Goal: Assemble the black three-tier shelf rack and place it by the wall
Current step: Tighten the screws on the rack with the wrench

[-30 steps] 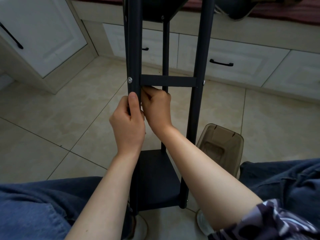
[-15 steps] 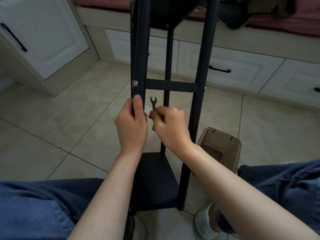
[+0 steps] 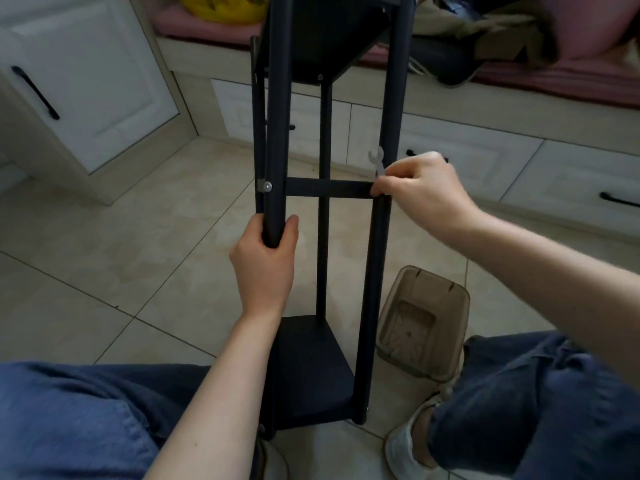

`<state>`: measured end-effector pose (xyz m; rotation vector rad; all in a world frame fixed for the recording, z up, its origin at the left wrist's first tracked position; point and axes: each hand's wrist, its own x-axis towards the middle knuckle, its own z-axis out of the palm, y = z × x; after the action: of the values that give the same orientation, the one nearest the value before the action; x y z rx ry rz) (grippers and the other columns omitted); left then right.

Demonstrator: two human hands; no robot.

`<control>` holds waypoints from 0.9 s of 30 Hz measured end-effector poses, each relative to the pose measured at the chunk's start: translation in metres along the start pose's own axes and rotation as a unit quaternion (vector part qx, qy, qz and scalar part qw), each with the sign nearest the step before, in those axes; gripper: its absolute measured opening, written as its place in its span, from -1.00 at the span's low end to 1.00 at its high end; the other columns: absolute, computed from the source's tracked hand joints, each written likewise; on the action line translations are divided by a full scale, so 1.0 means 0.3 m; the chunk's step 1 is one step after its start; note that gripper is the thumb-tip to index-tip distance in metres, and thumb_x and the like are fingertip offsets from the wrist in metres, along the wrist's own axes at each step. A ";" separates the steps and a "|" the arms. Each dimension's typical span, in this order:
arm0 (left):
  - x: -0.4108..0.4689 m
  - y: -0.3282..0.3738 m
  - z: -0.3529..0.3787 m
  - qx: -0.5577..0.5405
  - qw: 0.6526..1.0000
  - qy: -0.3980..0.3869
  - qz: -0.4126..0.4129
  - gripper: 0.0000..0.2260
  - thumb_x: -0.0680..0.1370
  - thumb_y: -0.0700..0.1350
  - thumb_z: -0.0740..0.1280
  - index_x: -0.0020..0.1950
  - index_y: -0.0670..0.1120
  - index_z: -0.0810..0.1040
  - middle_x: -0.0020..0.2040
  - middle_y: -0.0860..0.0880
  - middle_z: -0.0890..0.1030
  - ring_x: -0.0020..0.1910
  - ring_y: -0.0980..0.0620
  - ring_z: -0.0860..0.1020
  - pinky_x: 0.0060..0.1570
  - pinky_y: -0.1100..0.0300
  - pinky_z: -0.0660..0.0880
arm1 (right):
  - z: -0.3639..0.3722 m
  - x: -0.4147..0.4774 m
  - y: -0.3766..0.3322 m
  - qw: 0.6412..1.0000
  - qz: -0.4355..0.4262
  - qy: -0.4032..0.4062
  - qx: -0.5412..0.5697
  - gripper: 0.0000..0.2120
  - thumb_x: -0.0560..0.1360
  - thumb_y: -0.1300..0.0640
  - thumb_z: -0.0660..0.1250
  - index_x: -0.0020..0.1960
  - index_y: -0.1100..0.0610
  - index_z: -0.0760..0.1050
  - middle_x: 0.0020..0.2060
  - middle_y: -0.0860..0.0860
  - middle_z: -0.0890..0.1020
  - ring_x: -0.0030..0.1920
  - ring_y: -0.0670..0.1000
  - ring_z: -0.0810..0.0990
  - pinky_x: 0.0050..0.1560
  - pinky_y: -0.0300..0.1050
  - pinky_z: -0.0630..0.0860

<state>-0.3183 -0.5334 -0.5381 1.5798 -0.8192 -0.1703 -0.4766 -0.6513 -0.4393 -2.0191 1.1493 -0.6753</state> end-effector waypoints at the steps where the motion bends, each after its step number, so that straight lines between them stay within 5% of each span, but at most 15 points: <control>1: -0.002 -0.002 -0.003 0.003 1.000 0.002 0.001 -0.70 0.59 -0.09 0.41 -0.29 0.07 0.40 -0.43 0.20 0.44 -0.44 0.19 0.40 -0.43 0.41 0.32 | -0.024 0.020 0.004 1.000 0.013 -0.012 0.003 -0.86 0.53 0.11 0.37 -0.10 0.10 0.71 -0.15 -0.02 0.65 -0.11 -0.11 0.55 -0.16 -0.25 0.43; 9: -0.024 -0.013 0.002 0.011 1.000 -0.003 0.012 -0.64 0.54 -0.20 0.38 -0.32 0.12 0.32 -0.43 0.19 0.40 -0.45 0.17 0.36 -0.44 0.40 0.29 | -0.105 0.083 0.032 0.981 0.034 -0.102 0.162 -0.84 0.58 0.18 0.32 -0.05 0.10 0.68 0.13 0.00 0.66 0.28 -0.04 0.52 0.32 -0.02 0.44; 17: -0.011 0.005 0.016 0.018 0.999 -0.019 0.023 -0.67 0.57 -0.10 0.42 -0.32 0.07 0.37 -0.44 0.11 0.42 -0.47 0.15 0.37 -0.46 0.37 0.32 | -0.095 0.117 0.020 0.957 0.038 -0.035 0.285 -0.83 0.60 0.20 0.30 -0.10 0.13 0.65 0.05 0.08 0.65 0.16 0.06 0.58 0.18 -0.03 0.58; 27: 0.040 -0.004 -0.002 0.017 0.999 -0.008 -0.026 -0.71 0.57 0.03 0.42 -0.28 -0.01 0.44 -0.34 -0.24 0.48 -0.35 -0.33 0.47 -0.41 -0.21 0.50 | -0.077 0.132 -0.014 0.950 0.023 -0.038 0.310 -0.83 0.58 0.19 0.34 -0.12 0.14 0.68 -0.04 0.04 0.68 0.01 0.01 0.59 0.18 0.05 0.60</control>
<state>-0.3085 -0.5400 -0.5349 1.6337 -0.7966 -0.2074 -0.4726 -0.6918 -0.4180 -1.4642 0.8018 -0.8059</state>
